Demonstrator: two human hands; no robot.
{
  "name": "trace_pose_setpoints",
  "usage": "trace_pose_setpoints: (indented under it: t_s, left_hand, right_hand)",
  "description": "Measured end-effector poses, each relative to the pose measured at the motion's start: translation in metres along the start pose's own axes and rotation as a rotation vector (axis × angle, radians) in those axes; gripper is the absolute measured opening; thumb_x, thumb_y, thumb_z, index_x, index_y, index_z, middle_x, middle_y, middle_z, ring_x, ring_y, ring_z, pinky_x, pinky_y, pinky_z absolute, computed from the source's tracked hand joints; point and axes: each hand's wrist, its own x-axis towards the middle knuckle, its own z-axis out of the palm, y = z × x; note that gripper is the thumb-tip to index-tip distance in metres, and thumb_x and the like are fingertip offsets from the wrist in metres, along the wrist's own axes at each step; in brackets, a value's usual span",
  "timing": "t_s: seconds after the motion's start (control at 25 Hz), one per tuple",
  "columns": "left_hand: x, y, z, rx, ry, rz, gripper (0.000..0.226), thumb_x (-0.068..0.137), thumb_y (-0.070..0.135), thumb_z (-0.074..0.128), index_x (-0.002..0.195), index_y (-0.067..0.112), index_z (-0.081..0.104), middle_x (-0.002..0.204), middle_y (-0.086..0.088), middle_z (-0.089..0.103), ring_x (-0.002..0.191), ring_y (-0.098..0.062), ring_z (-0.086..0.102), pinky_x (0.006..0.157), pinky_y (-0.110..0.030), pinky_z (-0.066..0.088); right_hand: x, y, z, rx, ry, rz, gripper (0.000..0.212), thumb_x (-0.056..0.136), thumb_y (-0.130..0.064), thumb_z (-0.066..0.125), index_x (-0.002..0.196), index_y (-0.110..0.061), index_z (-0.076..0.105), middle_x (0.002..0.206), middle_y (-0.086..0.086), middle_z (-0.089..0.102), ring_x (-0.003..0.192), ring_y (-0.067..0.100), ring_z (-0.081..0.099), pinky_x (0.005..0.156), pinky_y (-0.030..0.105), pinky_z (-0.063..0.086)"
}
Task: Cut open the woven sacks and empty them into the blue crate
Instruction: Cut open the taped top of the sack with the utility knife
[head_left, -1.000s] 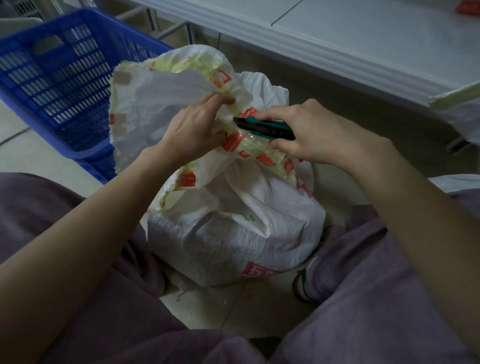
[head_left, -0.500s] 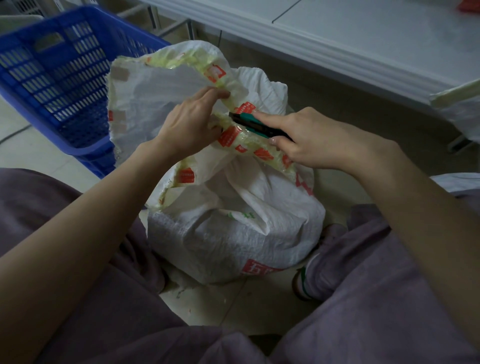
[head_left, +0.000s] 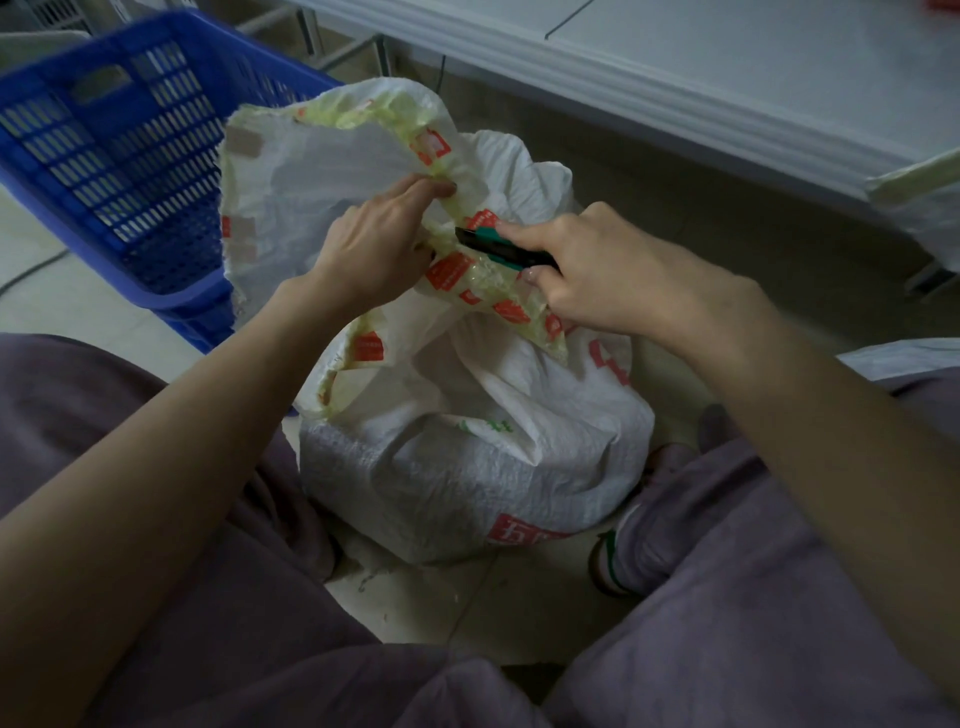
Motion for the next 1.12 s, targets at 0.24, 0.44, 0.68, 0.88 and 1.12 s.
trace_pose_setpoints:
  t_s: [0.24, 0.44, 0.68, 0.88, 1.12]
  left_hand:
    - [-0.002, 0.002, 0.0, -0.02, -0.005, 0.02, 0.057, 0.088, 0.011, 0.056, 0.141, 0.018, 0.034, 0.144, -0.002, 0.039, 0.109, -0.028, 0.056, 0.079, -0.043, 0.052]
    - [-0.006, 0.007, 0.0, -0.004, 0.001, 0.093, 0.056, 0.09, 0.009, 0.054, 0.142, 0.018, 0.034, 0.145, -0.002, 0.039, 0.108, -0.026, 0.057, 0.078, -0.042, 0.052]
    - [-0.005, -0.007, -0.002, 0.043, 0.012, 0.009, 0.055, 0.089, 0.01, 0.053, 0.141, 0.017, 0.035, 0.144, -0.001, 0.039, 0.105, -0.029, 0.057, 0.074, -0.046, 0.052]
    - [-0.004, -0.009, 0.002, 0.057, 0.008, 0.016, 0.054, 0.09, 0.01, 0.051, 0.141, 0.017, 0.035, 0.145, -0.002, 0.039, 0.106, -0.03, 0.057, 0.072, -0.043, 0.052]
    - [-0.003, -0.002, -0.002, -0.015, 0.013, 0.109, 0.06, 0.088, 0.007, 0.054, 0.143, 0.019, 0.032, 0.147, -0.001, 0.036, 0.117, -0.025, 0.052, 0.079, -0.029, 0.041]
  right_hand:
    - [-0.003, 0.001, -0.005, -0.039, 0.024, -0.036, 0.043, 0.098, -0.019, 0.047, 0.141, -0.022, 0.045, 0.095, 0.012, 0.06, 0.063, 0.013, 0.043, 0.068, 0.03, 0.044]
    - [0.003, -0.008, 0.007, -0.089, 0.029, -0.039, 0.045, 0.098, -0.016, 0.045, 0.142, -0.023, 0.042, 0.102, 0.012, 0.059, 0.078, 0.024, 0.057, 0.075, 0.04, 0.053]
    - [0.012, -0.011, 0.006, -0.075, 0.065, -0.043, 0.044, 0.092, -0.012, 0.043, 0.133, -0.023, 0.053, 0.083, 0.008, 0.053, 0.065, 0.021, 0.048, 0.062, 0.034, 0.047]
    - [0.011, -0.01, 0.001, -0.059, 0.05, -0.037, 0.044, 0.091, -0.013, 0.044, 0.132, -0.024, 0.056, 0.07, -0.001, 0.043, 0.056, 0.01, 0.042, 0.056, 0.03, 0.039]
    - [0.01, -0.005, 0.007, -0.099, 0.066, -0.035, 0.043, 0.093, -0.013, 0.041, 0.133, -0.022, 0.054, 0.087, 0.011, 0.058, 0.069, 0.024, 0.054, 0.062, 0.037, 0.049]
